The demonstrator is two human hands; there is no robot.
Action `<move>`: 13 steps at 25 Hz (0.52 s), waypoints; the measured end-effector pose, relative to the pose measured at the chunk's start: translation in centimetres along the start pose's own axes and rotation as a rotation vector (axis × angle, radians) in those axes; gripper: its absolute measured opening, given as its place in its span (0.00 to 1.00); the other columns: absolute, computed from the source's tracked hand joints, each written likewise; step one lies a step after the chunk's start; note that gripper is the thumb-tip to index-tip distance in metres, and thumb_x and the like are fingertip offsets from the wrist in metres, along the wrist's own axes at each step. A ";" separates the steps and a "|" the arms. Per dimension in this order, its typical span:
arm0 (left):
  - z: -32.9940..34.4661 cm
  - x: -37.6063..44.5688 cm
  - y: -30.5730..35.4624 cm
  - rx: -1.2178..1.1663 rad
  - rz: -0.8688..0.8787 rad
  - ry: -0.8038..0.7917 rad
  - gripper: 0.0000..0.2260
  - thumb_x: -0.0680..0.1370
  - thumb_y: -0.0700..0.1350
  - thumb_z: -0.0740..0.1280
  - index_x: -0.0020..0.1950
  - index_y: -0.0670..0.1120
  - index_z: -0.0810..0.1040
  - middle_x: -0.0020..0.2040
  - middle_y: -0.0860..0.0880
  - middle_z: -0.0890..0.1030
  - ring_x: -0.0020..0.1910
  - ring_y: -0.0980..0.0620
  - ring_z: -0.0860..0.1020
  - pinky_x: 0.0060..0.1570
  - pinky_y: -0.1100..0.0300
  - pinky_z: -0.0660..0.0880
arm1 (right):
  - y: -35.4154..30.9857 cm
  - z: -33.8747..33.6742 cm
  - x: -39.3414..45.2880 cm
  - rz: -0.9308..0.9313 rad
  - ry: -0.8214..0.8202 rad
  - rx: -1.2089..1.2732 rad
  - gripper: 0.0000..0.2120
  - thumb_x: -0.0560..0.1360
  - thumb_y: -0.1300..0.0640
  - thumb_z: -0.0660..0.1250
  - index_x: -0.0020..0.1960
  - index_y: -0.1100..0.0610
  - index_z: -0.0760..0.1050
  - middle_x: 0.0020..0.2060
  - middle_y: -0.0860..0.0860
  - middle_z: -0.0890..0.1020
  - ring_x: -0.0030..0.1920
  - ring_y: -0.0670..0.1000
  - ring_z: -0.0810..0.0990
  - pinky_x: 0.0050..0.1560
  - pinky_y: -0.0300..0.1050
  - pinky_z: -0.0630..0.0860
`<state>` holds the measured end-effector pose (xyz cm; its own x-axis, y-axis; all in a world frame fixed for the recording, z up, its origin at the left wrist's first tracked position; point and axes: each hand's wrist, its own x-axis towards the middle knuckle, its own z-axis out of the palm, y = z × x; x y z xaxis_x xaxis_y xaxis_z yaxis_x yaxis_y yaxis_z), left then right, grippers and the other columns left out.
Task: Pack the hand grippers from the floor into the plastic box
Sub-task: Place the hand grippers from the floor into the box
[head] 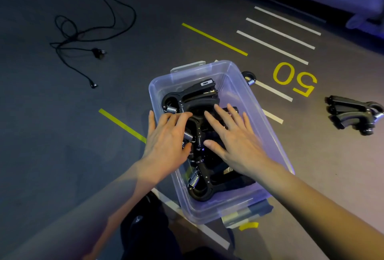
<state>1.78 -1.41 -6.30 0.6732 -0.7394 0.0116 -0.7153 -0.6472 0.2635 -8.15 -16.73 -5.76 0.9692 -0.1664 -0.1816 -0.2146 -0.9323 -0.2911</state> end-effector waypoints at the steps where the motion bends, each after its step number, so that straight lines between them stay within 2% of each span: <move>1: -0.1 0.0 0.1 0.002 -0.004 0.001 0.30 0.69 0.50 0.71 0.68 0.50 0.64 0.61 0.51 0.75 0.64 0.48 0.67 0.70 0.41 0.46 | 0.5 0.3 0.3 0.016 -0.042 -0.050 0.32 0.78 0.39 0.53 0.77 0.45 0.44 0.77 0.48 0.47 0.76 0.55 0.42 0.74 0.53 0.44; 2: 0.0 0.0 0.1 0.005 -0.011 0.006 0.29 0.69 0.50 0.71 0.67 0.49 0.65 0.59 0.50 0.75 0.64 0.48 0.68 0.70 0.41 0.47 | 0.8 0.5 0.6 -0.005 -0.032 -0.080 0.33 0.78 0.40 0.55 0.77 0.45 0.44 0.77 0.49 0.48 0.76 0.57 0.44 0.74 0.53 0.46; 5: -0.1 0.0 0.1 0.007 -0.040 0.016 0.27 0.70 0.51 0.70 0.64 0.45 0.66 0.56 0.47 0.76 0.62 0.46 0.69 0.70 0.42 0.49 | 1.9 1.0 1.1 -0.091 0.012 -0.162 0.38 0.74 0.50 0.68 0.76 0.47 0.51 0.74 0.53 0.60 0.72 0.62 0.58 0.71 0.54 0.60; 8: -0.3 -0.1 0.3 0.031 -0.061 -0.014 0.30 0.72 0.50 0.68 0.69 0.42 0.62 0.62 0.46 0.73 0.65 0.47 0.66 0.70 0.43 0.46 | 2.4 0.9 1.8 -0.079 0.008 -0.195 0.45 0.66 0.55 0.76 0.75 0.48 0.54 0.69 0.55 0.68 0.65 0.65 0.67 0.58 0.62 0.74; 10: -0.5 0.0 0.4 0.064 -0.061 -0.039 0.35 0.73 0.52 0.66 0.74 0.42 0.56 0.66 0.47 0.69 0.67 0.47 0.63 0.71 0.44 0.45 | 2.6 0.5 2.2 -0.097 0.005 -0.206 0.43 0.68 0.55 0.74 0.76 0.49 0.55 0.70 0.55 0.67 0.64 0.65 0.67 0.55 0.62 0.75; 13: -0.7 0.1 0.4 0.130 -0.040 -0.117 0.39 0.72 0.58 0.65 0.75 0.45 0.51 0.72 0.48 0.62 0.70 0.47 0.57 0.70 0.42 0.42 | 2.3 0.4 2.3 -0.190 -0.066 -0.200 0.41 0.69 0.56 0.71 0.76 0.51 0.54 0.72 0.55 0.64 0.68 0.65 0.63 0.62 0.60 0.71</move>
<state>1.73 -1.60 -5.50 0.6806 -0.7242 -0.1106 -0.7118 -0.6895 0.1342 -6.43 -19.15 -7.20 0.9783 0.0327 -0.2045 0.0047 -0.9907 -0.1357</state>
